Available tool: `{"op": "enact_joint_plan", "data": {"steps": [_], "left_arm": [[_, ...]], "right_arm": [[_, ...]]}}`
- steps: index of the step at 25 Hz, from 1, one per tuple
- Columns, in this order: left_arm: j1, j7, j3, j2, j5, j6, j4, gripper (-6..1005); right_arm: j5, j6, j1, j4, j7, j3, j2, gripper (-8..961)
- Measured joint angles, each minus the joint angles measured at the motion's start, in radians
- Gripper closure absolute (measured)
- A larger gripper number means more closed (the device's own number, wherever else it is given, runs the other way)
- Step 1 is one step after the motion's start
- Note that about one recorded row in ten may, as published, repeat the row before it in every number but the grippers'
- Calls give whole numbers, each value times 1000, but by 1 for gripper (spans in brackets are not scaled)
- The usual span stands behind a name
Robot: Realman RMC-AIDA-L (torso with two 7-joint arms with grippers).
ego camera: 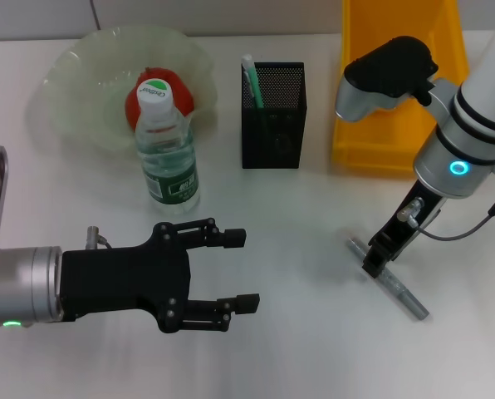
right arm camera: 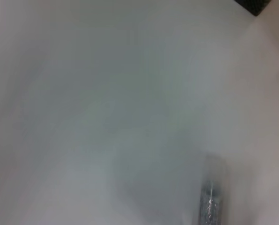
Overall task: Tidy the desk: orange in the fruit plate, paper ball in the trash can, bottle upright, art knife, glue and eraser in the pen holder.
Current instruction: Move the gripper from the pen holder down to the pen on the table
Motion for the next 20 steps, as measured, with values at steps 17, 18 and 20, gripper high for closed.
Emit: {"op": "enact_joint_plan", "data": {"steps": [17,18,20], "left_arm": [[1,0,0,0,0,-2,0,200],[1,0,0,0,0,-2,0,200],[2,0,0,0,0,-2,0,199]], "right_arm": [[0,17,13,16,4,-35,2,647],[0,17,13,16,4,-36,2,651],[0,17,13,16,4,-36,2,655]]}}
